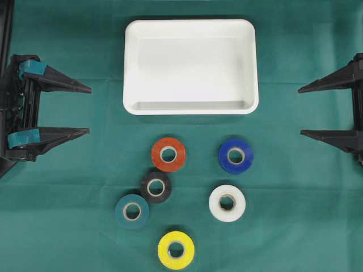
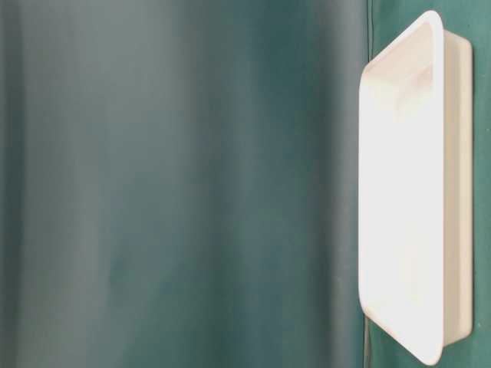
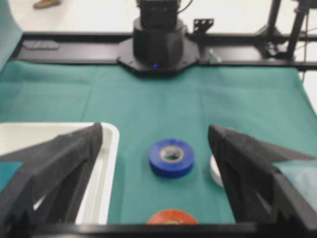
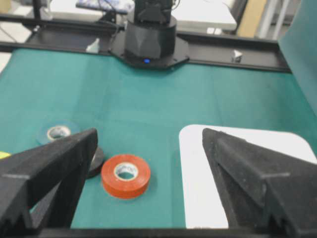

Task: Pick up the tape from a random location and place it into the white case.
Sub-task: 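Move the left gripper open toward the yellow tape roll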

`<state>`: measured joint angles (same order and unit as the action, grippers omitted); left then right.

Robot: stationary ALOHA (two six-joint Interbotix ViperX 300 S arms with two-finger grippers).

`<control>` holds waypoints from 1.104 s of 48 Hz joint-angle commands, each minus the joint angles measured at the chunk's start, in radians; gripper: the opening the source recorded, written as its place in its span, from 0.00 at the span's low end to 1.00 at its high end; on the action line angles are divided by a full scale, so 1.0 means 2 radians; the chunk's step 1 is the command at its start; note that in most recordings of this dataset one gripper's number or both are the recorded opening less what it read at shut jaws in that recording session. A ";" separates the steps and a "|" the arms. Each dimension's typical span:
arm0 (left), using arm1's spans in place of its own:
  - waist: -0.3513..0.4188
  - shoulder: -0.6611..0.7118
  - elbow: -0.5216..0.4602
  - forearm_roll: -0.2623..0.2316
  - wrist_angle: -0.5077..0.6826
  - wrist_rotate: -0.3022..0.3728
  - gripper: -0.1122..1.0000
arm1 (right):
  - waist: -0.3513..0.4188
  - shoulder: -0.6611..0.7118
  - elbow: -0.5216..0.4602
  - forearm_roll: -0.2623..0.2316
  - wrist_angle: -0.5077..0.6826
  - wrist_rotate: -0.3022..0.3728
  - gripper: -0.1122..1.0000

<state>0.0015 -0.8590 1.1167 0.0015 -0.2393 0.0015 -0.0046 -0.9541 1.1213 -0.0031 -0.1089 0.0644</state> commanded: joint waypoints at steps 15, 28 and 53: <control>-0.061 -0.002 -0.014 0.000 0.010 -0.001 1.00 | -0.001 0.004 -0.015 0.000 0.004 0.001 0.91; -0.108 -0.002 -0.018 0.000 0.028 -0.002 1.00 | -0.001 0.005 -0.015 0.000 0.007 0.001 0.91; -0.146 0.015 -0.031 -0.001 0.030 -0.008 1.00 | -0.001 0.009 -0.015 -0.002 0.006 0.000 0.91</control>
<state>-0.2853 -0.8544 1.0891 0.0031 -0.1641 -0.0123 -0.0046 -0.9449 1.1198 -0.0046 -0.0920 0.0644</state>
